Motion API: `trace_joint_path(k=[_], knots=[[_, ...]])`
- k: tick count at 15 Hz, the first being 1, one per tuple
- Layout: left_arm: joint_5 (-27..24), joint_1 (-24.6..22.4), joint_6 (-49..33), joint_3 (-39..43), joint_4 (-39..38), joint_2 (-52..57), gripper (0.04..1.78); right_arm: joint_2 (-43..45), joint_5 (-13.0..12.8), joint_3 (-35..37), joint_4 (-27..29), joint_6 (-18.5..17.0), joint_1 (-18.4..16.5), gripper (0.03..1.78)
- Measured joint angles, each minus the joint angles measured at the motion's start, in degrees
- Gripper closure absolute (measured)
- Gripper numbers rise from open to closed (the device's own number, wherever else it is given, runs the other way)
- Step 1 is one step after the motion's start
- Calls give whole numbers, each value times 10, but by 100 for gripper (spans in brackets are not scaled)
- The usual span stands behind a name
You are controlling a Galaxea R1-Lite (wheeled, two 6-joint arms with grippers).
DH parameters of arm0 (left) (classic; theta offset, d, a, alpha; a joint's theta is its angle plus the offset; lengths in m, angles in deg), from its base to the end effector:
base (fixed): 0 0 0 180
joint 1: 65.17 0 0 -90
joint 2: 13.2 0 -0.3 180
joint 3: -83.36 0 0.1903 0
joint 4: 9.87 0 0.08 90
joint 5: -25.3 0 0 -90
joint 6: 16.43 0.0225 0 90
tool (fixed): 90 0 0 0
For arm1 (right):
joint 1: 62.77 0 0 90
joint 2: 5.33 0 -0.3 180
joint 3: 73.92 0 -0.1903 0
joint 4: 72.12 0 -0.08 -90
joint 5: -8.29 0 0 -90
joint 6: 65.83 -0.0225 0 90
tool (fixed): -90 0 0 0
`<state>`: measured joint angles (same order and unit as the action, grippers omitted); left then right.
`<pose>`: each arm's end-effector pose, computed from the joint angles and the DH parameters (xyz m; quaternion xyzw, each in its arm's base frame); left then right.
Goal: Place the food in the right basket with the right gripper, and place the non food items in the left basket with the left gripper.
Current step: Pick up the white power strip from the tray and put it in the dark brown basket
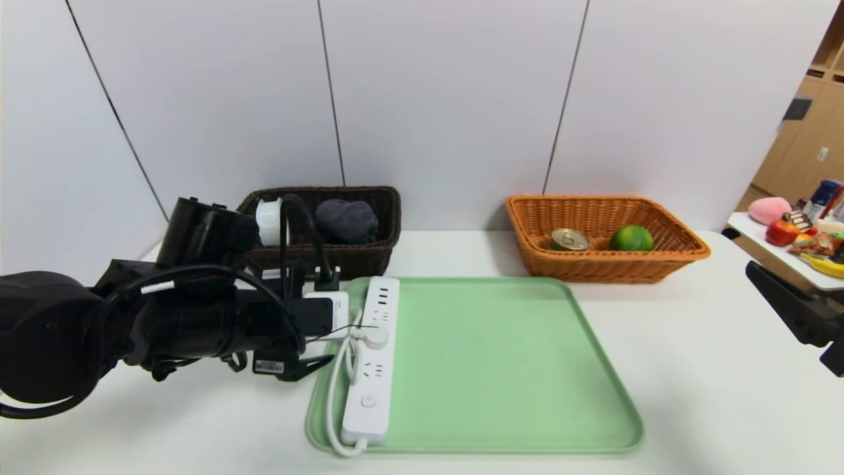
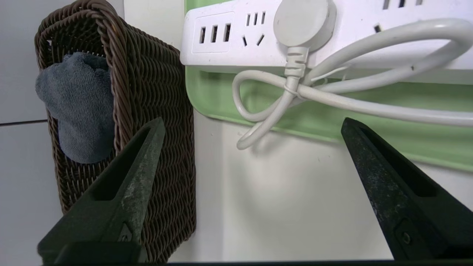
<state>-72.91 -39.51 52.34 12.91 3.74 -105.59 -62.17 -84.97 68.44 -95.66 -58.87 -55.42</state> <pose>0.2440 -0.1208 0.1692 0.5527 0.0924 -0.3993 0.7256 0.1170 0.0138 0.1963 -0.0571 -0.0398 0.0333 0.9970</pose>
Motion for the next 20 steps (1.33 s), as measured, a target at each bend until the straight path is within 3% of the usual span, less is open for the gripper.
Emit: trace_joint_path(k=[20], knots=[[2, 28, -18, 3, -66, -90, 13, -22, 6, -16, -1, 0, 0, 11]])
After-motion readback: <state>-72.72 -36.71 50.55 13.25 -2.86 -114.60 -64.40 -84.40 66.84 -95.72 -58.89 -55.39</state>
